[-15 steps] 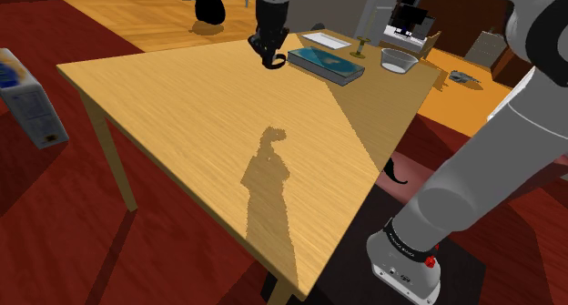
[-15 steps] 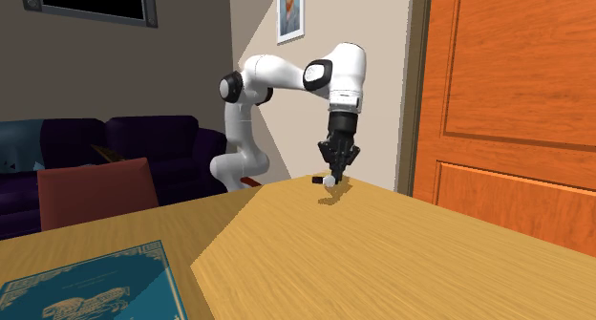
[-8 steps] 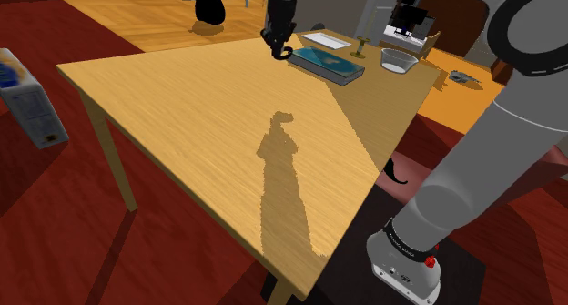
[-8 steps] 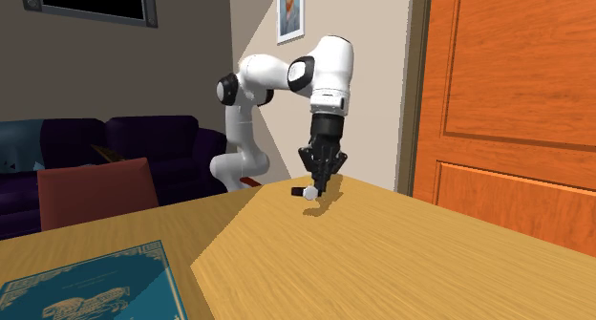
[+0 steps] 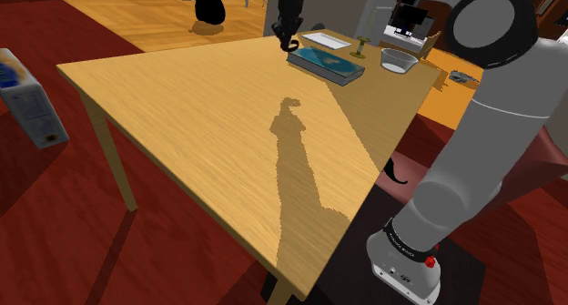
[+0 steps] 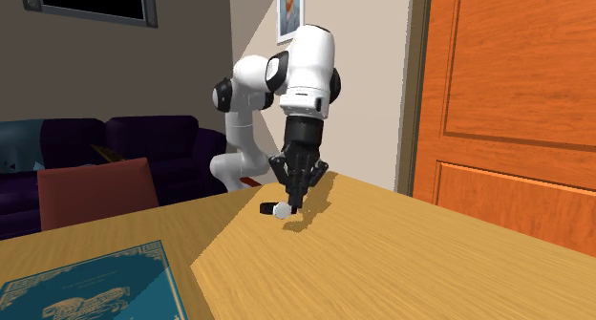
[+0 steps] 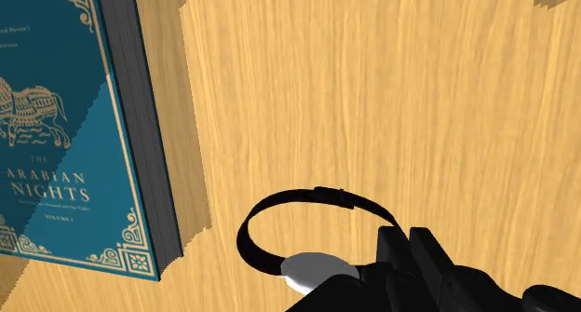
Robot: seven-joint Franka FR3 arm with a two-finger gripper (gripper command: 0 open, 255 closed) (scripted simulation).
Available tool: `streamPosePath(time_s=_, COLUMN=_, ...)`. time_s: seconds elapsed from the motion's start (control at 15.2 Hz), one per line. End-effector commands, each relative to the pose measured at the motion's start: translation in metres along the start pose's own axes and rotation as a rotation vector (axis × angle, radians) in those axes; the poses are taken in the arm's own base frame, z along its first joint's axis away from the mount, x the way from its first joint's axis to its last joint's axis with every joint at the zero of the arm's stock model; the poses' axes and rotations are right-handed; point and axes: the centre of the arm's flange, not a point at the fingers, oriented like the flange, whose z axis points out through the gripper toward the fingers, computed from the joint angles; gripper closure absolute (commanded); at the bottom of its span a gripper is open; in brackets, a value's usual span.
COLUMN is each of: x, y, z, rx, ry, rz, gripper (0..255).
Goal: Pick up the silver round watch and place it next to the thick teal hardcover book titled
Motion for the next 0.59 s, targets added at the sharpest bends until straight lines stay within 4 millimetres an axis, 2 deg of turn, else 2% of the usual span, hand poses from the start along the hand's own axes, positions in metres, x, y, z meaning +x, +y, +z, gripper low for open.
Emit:
streamPosePath(time_s=0.0, x=0.012, y=0.021, z=0.006, rx=-0.001, ry=0.000, rz=-0.001, gripper=255)
streamPosePath(time_s=0.26, x=0.035, y=0.067, z=0.019, rx=-0.001, ry=0.000, rz=-0.001, gripper=255)
streamPosePath(time_s=0.53, x=0.033, y=0.062, z=0.039, rx=-0.001, ry=0.000, rz=-0.001, gripper=255)
